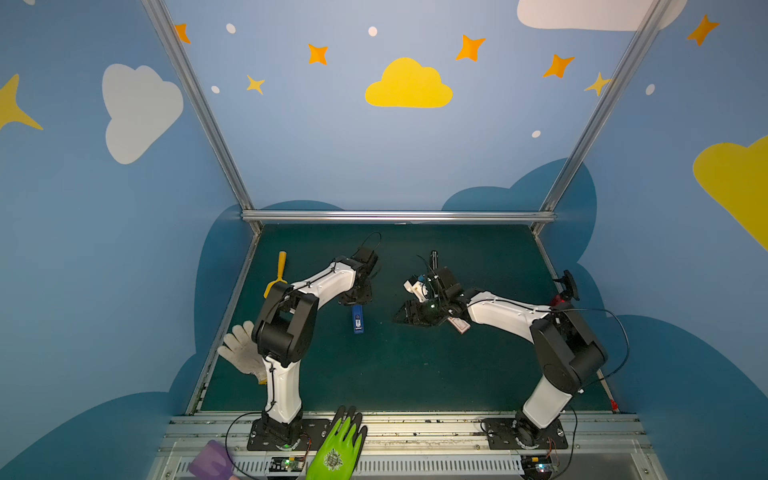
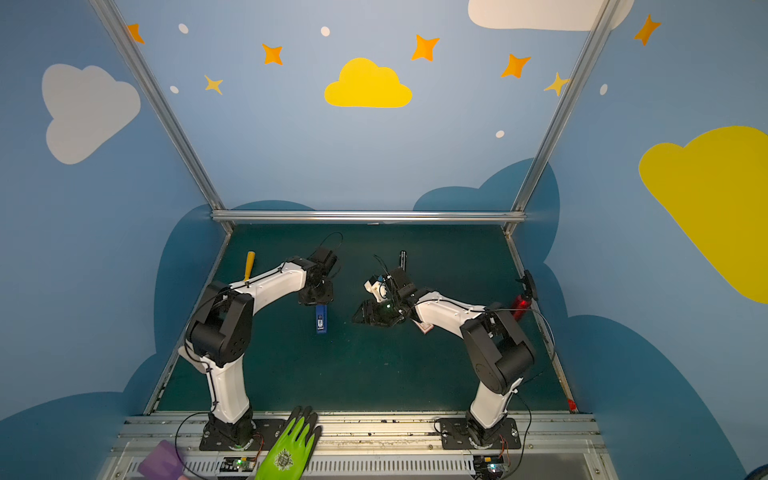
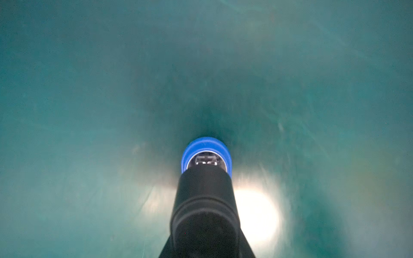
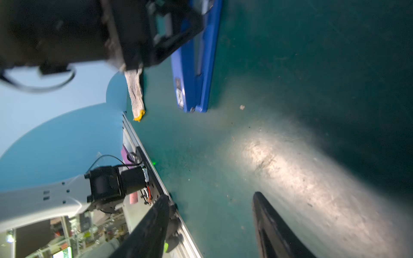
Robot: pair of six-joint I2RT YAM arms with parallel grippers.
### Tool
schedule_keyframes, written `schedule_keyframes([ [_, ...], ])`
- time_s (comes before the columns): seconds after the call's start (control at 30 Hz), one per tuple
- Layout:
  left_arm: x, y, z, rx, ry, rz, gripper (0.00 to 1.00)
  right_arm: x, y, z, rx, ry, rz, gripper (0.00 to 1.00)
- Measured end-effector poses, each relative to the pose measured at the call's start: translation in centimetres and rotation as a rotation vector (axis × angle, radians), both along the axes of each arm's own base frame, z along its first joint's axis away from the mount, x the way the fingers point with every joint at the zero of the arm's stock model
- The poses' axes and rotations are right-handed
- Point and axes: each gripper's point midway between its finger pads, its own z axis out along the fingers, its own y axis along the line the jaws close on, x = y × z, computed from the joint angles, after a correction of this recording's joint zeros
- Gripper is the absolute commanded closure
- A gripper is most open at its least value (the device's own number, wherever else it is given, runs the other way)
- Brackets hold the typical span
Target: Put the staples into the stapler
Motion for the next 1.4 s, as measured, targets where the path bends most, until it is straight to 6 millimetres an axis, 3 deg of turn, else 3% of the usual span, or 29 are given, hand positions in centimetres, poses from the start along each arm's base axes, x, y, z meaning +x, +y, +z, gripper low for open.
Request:
schedule_keyframes([
  [0.2, -1.9, -1.7, 3.4, -0.126, -0.05, -0.068, 0.96, 2.9, -0.3, -0.6, 0.062, 0.061, -0.072, 0.54],
  [0.4, -2.9, -3.8, 6.0, -0.266, -0.095, -0.133, 0.96, 5.0, 0.7, -0.1, 0.139, 0.094, -0.087, 0.51],
  [0.67, -4.7, -5.4, 5.6, -0.36, -0.057, -0.185, 0.96, 5.8, 2.8, 2.4, 0.253, 0.074, -0.044, 0.58],
  [0.9, -5.1, -7.2, 5.9, -0.387, -0.066, -0.232, 0.96, 6.2, 4.1, 1.7, 0.261, 0.099, -0.018, 0.57],
  [1.27, -5.5, -7.9, 7.2, -0.406, -0.102, -0.245, 0.96, 5.7, 4.8, 0.8, 0.259, 0.134, 0.006, 0.72],
  [1.4, -5.7, -8.0, 7.6, -0.411, -0.112, -0.249, 0.96, 5.7, 5.2, 1.4, 0.282, 0.132, 0.026, 0.9],
])
